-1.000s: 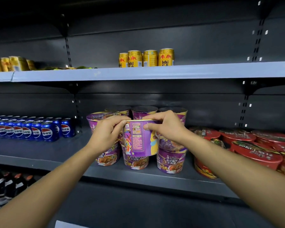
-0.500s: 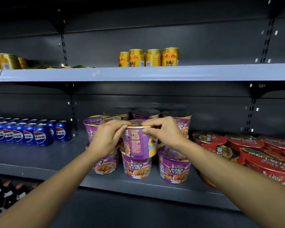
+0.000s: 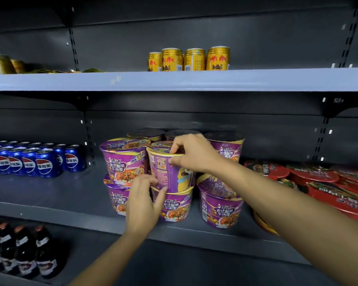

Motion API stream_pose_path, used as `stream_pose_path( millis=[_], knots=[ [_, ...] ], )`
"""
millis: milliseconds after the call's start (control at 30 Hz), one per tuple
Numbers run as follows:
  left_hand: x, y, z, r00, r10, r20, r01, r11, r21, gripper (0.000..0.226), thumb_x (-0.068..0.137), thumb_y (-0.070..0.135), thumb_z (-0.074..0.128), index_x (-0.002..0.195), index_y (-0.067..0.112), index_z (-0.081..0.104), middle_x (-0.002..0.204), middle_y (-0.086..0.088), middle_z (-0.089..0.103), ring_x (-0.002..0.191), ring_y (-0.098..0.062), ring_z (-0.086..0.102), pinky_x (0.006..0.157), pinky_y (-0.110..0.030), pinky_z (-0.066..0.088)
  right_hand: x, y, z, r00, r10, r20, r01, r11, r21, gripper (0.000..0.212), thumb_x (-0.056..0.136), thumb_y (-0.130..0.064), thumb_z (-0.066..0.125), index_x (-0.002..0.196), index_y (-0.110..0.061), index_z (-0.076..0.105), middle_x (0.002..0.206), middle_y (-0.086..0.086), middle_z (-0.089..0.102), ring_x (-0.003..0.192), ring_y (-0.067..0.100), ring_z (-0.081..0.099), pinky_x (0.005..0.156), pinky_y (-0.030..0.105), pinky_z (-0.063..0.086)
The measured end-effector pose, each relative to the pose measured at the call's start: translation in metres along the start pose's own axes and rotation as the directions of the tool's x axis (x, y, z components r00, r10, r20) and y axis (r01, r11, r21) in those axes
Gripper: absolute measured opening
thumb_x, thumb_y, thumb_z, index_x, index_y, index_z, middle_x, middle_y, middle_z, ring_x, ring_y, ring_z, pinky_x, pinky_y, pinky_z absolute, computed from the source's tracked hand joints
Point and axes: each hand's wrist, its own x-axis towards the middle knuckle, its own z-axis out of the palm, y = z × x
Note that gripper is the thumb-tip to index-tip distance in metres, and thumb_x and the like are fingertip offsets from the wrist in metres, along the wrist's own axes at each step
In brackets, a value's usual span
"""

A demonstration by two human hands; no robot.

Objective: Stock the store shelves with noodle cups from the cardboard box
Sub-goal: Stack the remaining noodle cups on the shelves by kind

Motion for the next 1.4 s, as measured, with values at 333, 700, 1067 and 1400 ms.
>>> stream_pose_path(
  millis=[333,700,1067,1400],
  knots=[
    [-0.007,-0.014,0.003,0.993,0.029,0.112,-0.041,0.994,0.099,0.02,0.076,0.025,0.077,0.079,0.014,0.061,0.077,0.005,0.054,0.074,-0.012,0.051,0.062,-0.022,0.044,0.02,-0.024,0.003,0.982,-0.049,0.181,0.109,0.936,-0.335,0.043,0.086,-0.057,0.055,0.113,-0.027,0.069,0.117,0.0,0.067,0.109,0.027,0.057,0.083,0.033,0.045],
    [-0.001,-0.019,-0.002,0.989,0.04,0.145,-0.054,0.994,0.093,0.02,0.072,0.023,0.082,0.08,0.015,0.066,0.064,0.008,0.056,0.065,-0.013,0.054,0.055,-0.028,0.046,0.014,-0.012,-0.021,0.951,0.03,0.309,-0.013,0.998,-0.056,0.042,0.081,-0.018,0.073,0.121,-0.025,0.065,0.126,-0.006,0.063,0.116,0.014,0.055,0.094,0.027,0.045],
    [0.003,-0.017,-0.007,0.981,0.063,0.182,-0.083,0.991,0.102,0.018,0.074,0.025,0.08,0.073,0.016,0.064,0.057,0.012,0.049,0.059,-0.008,0.046,0.054,-0.013,0.034,0.02,-0.023,-0.013,0.949,0.029,0.314,0.035,0.98,-0.196,0.063,0.083,-0.05,0.064,0.134,-0.017,0.05,0.13,0.004,0.056,0.12,0.023,0.051,0.097,0.032,0.043],
    [0.004,-0.016,-0.011,0.977,0.058,0.204,-0.084,0.989,0.125,0.015,0.077,0.025,0.077,0.077,0.015,0.066,0.061,0.015,0.042,0.062,-0.009,0.044,0.053,-0.016,0.032,0.019,-0.026,-0.014,0.947,0.021,0.322,0.047,0.978,-0.203,0.049,0.086,-0.033,0.067,0.132,-0.021,0.056,0.136,0.0,0.056,0.124,0.02,0.049,0.094,0.024,0.038]
  ],
)
